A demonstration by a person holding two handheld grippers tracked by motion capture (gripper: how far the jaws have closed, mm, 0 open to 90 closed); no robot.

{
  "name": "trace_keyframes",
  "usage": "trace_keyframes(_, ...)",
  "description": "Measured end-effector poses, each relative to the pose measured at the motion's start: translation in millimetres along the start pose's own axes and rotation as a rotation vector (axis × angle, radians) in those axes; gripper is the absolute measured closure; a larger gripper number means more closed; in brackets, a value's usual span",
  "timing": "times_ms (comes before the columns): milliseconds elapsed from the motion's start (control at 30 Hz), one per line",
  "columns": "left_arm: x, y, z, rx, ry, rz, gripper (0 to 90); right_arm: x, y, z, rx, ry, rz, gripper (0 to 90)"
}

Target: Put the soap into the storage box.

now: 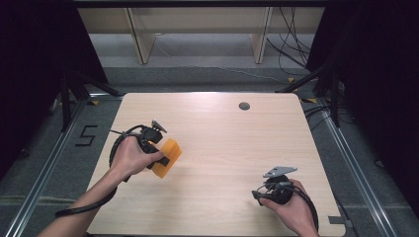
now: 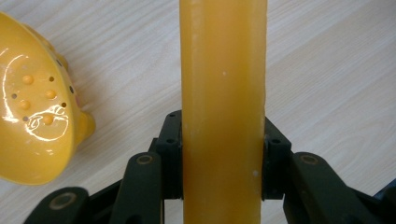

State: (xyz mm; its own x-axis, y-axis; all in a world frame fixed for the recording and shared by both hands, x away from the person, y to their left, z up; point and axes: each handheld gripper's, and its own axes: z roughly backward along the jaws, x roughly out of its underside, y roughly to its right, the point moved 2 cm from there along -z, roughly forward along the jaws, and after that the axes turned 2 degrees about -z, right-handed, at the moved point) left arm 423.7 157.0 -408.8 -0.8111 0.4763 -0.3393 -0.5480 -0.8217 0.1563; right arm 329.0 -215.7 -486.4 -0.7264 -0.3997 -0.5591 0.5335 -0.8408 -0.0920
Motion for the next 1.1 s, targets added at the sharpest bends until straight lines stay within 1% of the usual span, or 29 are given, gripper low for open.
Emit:
trace_keyframes(33, -0.4, -2.0, 0.3, -0.008, 0.001, -0.013, 60.7, 0.1, 0.1, 0.0, -0.001, -0.001, 0.002, 43.8)
trace_keyframes(67, -0.4, -1.4, 0.2, -0.001, 0.008, 0.013, 60.8, 0.0, 0.0, 0.0, 0.0, 0.0, 0.0, 43.8)
trace_keyframes(133, -0.7, -3.3, 0.7, -0.001, 0.008, 0.013, 60.7, -0.1, -0.1, 0.2, -0.001, 0.0, -0.002, 43.8)
trace_keyframes(200, -1.1, -8.0, 2.7, -0.008, 0.003, 0.013, 60.8, 0.0, -0.1, 0.2, -0.001, 0.001, -0.002, 43.8)
trace_keyframes(233, -1.2, -9.4, 2.8, -0.009, 0.012, 0.026, 60.8, 0.0, -0.1, 0.2, -0.001, 0.002, -0.003, 43.8)
trace_keyframes(267, -1.3, -12.1, 3.5, -0.011, 0.007, 0.004, 60.7, 0.0, -0.1, 0.2, -0.003, 0.001, -0.002, 43.8)
trace_keyframes(300, -1.3, -12.7, 3.2, -0.015, 0.016, 0.021, 60.7, 0.0, -0.1, 0.2, -0.002, 0.002, -0.003, 43.8)
trace_keyframes(333, -1.3, -15.6, 4.3, -0.016, 0.007, 0.008, 60.7, -0.1, -0.1, 0.3, -0.002, 0.003, -0.004, 43.8)
trace_keyframes(367, -1.3, -15.6, 4.3, -0.016, 0.007, 0.008, 60.7, -0.2, -0.2, 0.4, -0.002, 0.003, -0.005, 43.8)
trace_keyframes(433, -1.0, -18.5, 4.6, -0.014, 0.018, 0.042, 60.7, -0.4, -0.2, 0.9, -0.002, 0.004, -0.006, 43.9)
trace_keyframes(500, -0.9, -22.5, 6.1, -0.019, 0.017, 0.043, 60.7, -0.5, -0.1, 1.2, 0.001, 0.008, -0.006, 43.9)
trace_keyframes(567, -1.2, -25.2, 7.1, -0.027, 0.026, 0.059, 60.8, -0.5, -0.1, 1.2, 0.001, 0.009, -0.006, 43.9)
trace_keyframes(600, -1.2, -25.2, 7.1, -0.027, 0.026, 0.059, 60.8, -0.5, -0.1, 1.2, 0.001, 0.009, -0.006, 43.9)
trace_keyframes(633, -2.0, -29.6, 8.7, -0.036, 0.027, 0.05, 60.8, -0.5, -0.1, 1.1, 0.001, 0.007, -0.006, 43.9)
trace_keyframes(667, -2.1, -29.8, 8.8, -0.041, 0.033, 0.065, 60.7, -0.6, -0.1, 1.1, 0.001, 0.007, -0.006, 44.0)
trace_keyframes(733, -2.4, -31.3, 9.6, -0.044, 0.034, 0.072, 60.7, -0.6, -0.1, 1.2, 0.002, 0.008, -0.006, 44.0)
trace_keyframes(767, -2.9, -34.3, 10.5, -0.048, 0.037, 0.076, 60.7, -0.5, -0.2, 1.3, 0.003, 0.008, -0.006, 43.9)
trace_keyframes(800, -3.3, -35.3, 10.8, -0.049, 0.043, 0.086, 60.7, -0.5, -0.1, 1.3, 0.002, 0.009, -0.006, 43.9)
trace_keyframes(833, -3.4, -37.5, 11.7, -0.051, 0.036, 0.076, 60.8, -0.5, 0.0, 1.2, 0.002, 0.008, -0.005, 43.9)
trace_keyframes(867, -4.0, -38.4, 11.9, -0.054, 0.04, 0.088, 60.7, -0.5, 0.0, 1.2, 0.002, 0.008, -0.005, 43.9)
trace_keyframes(967, -5.5, -42.0, 13.1, -0.059, 0.047, 0.096, 60.7, -0.5, -0.1, 1.2, 0.001, 0.007, -0.005, 43.9)
trace_keyframes(1033, -6.6, -44.3, 13.9, -0.067, 0.058, 0.112, 60.7, -0.5, -0.1, 1.4, 0.003, 0.009, -0.006, 43.9)
trace_keyframes(1100, -7.1, -47.2, 16.0, -0.077, 0.059, 0.114, 60.7, -0.4, -0.2, 1.5, 0.003, 0.009, -0.005, 43.9)
